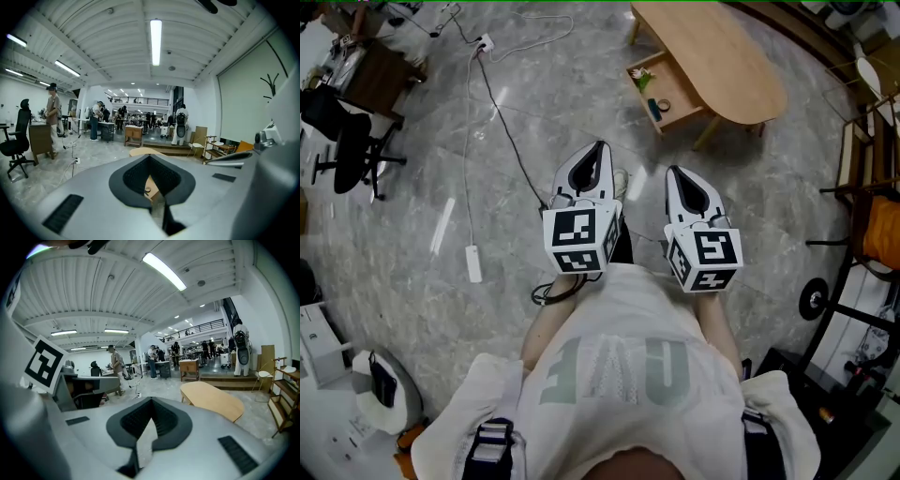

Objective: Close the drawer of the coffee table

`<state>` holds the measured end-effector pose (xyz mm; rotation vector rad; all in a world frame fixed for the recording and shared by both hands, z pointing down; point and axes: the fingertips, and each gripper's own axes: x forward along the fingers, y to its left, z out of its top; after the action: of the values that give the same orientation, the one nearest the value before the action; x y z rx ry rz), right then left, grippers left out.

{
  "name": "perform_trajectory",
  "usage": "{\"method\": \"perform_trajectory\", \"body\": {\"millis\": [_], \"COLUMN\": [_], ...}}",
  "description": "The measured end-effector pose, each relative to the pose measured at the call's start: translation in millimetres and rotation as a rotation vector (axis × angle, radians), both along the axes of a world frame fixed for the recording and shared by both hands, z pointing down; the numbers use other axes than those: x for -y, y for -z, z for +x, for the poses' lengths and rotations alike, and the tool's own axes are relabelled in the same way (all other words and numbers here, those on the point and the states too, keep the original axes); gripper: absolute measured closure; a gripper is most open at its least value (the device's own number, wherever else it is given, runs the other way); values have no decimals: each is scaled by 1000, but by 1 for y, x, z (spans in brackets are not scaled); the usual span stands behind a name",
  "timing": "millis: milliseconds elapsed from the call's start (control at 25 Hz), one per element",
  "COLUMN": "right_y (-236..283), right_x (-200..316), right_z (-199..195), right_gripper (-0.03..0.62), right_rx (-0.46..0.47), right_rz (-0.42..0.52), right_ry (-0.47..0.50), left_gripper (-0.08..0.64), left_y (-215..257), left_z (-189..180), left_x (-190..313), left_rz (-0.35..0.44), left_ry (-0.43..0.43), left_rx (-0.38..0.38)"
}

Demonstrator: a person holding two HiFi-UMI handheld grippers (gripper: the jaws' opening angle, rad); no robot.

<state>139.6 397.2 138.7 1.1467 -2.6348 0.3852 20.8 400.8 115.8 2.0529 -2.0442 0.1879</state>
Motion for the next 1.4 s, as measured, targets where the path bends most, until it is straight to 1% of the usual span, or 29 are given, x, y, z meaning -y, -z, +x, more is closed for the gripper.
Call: {"method": "perform_trajectory", "body": {"millis": [200, 480, 640, 760, 880, 1000, 1200, 1400], "right_y": [-5, 6, 5, 4, 4, 6, -1, -17], "right_x": [77, 195, 255, 293, 319, 339, 361, 381], "right_z": [-27, -88, -124, -143, -155, -165, -166, -165], "right_gripper": [588, 588, 588, 588, 588, 588, 588, 586], "right_rx": [-42, -90, -107, -103, -111, -115, -121, -125], "right_rz": [-1, 15, -5, -18, -17, -9, -33, -72], "right_ry": [-51, -63, -73, -94, -98, -97, -93, -67], "left_gripper": [551, 551, 551, 551, 551, 551, 551, 551], "left_y": [-5, 4, 13, 18, 16, 10, -1, -4], "left_z": [-38, -83, -116, -139, -155, -162, -151, -143], "left_x": [79, 201, 264, 304, 331, 350, 369, 385], "left_rz": [-9, 0, 28, 41, 38, 30, 1, -3], "left_ry": [-8, -75, -107, -120, -117, -103, -107, -82], "left_rx": [-38, -38, -25, -20, -23, -30, -56, -38]}}
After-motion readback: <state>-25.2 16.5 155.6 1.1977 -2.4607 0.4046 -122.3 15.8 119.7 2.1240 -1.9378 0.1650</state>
